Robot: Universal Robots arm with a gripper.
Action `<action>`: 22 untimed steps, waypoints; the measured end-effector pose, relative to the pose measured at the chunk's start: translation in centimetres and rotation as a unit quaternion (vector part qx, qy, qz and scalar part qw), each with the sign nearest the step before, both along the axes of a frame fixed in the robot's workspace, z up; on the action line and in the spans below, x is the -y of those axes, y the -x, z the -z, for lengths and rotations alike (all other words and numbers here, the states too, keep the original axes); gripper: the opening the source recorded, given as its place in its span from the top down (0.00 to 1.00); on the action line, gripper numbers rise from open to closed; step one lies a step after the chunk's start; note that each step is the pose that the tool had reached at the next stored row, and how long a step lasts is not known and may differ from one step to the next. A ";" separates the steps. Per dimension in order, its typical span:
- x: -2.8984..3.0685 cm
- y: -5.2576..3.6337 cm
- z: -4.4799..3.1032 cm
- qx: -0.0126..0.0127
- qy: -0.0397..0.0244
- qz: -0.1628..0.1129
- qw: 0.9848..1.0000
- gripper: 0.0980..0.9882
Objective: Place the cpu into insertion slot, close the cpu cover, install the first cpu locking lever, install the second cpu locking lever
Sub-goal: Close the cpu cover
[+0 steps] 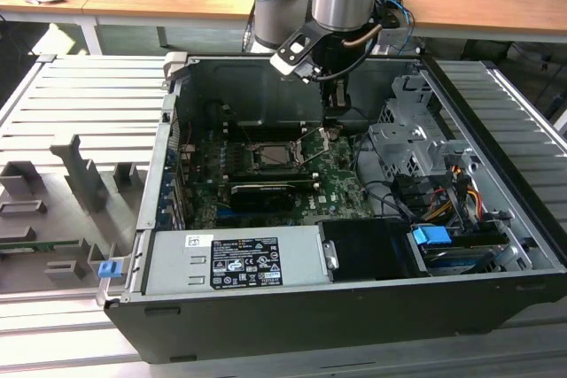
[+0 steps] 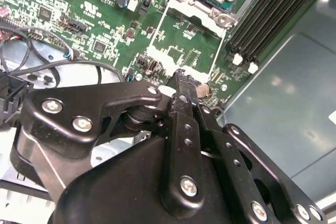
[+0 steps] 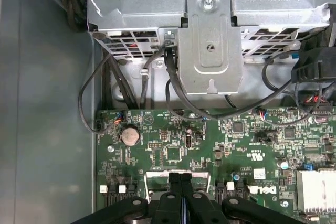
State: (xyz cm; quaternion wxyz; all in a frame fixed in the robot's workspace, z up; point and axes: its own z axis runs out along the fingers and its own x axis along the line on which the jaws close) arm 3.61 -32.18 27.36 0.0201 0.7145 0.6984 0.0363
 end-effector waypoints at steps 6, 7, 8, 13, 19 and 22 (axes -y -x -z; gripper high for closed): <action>0.00 -0.27 0.74 0.000 0.000 -0.003 1.000 0.99; 0.00 -0.36 0.80 0.000 0.000 -0.003 1.000 0.99; 0.00 -0.44 0.83 0.000 0.000 -0.004 1.000 0.99; -0.01 -1.53 1.54 -0.002 0.000 -0.006 1.000 0.99; -0.02 -2.43 2.50 -0.005 0.000 -0.006 1.000 0.99; -0.03 -2.42 2.88 -0.007 0.000 -0.006 1.000 0.99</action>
